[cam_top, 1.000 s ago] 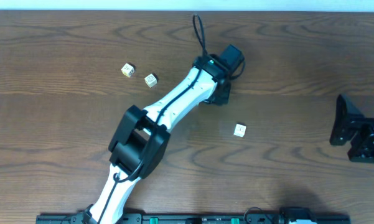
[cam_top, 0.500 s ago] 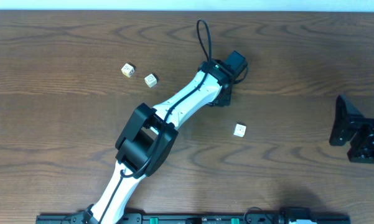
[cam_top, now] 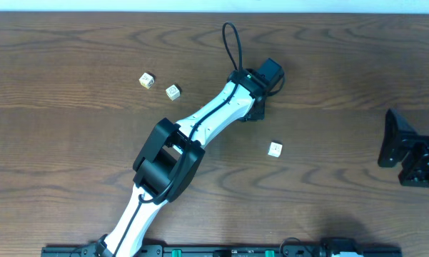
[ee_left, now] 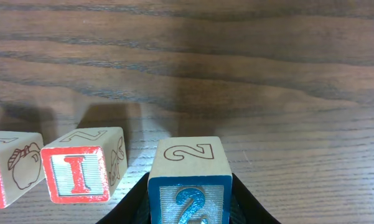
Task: Spell out Ai2
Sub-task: 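Hold the 2 block in place next to the I block with the left gripper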
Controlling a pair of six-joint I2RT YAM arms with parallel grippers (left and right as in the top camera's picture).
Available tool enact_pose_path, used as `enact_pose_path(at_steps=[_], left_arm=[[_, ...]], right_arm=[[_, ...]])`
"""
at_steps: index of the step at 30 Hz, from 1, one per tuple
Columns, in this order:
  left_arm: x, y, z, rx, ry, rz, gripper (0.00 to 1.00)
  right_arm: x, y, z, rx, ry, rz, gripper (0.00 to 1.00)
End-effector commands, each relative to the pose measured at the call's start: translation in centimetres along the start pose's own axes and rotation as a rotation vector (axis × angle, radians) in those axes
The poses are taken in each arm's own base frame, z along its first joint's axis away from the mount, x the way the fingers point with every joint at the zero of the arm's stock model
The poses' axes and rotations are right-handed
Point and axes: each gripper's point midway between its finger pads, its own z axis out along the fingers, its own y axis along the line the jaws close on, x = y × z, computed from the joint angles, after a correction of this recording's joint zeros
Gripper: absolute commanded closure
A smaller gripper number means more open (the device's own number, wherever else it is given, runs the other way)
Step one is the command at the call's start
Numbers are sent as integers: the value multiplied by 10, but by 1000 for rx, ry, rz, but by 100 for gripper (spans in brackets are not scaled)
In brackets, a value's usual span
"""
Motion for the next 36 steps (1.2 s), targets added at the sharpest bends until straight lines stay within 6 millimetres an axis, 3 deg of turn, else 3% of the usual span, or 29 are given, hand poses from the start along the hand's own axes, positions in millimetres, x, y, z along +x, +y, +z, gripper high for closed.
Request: enact_pose_path(at_steps=[1,14,17,20,23,36], left_arm=[[3,10,17,-46,16,-17,95],[7,12,21,-56,32,-38,94],[7,12,21,-55,32,-38,78],[7,12,21,-56,31,-38,74],[6,12,21,-59,27,-38,60],[-2,18,20,-95,-15,-38,58]], right_arm=[[-3,-2,-2,10,-9,15,1],[-4,-2,-2,10,-12,15,1],[-4,-2,-2,10,-12,15,1],[-4,-2,-2,9,-12,15,1],[-4,-2,-2,10,-11,15,1],[-3,-2,-2,9,-10,15,1]])
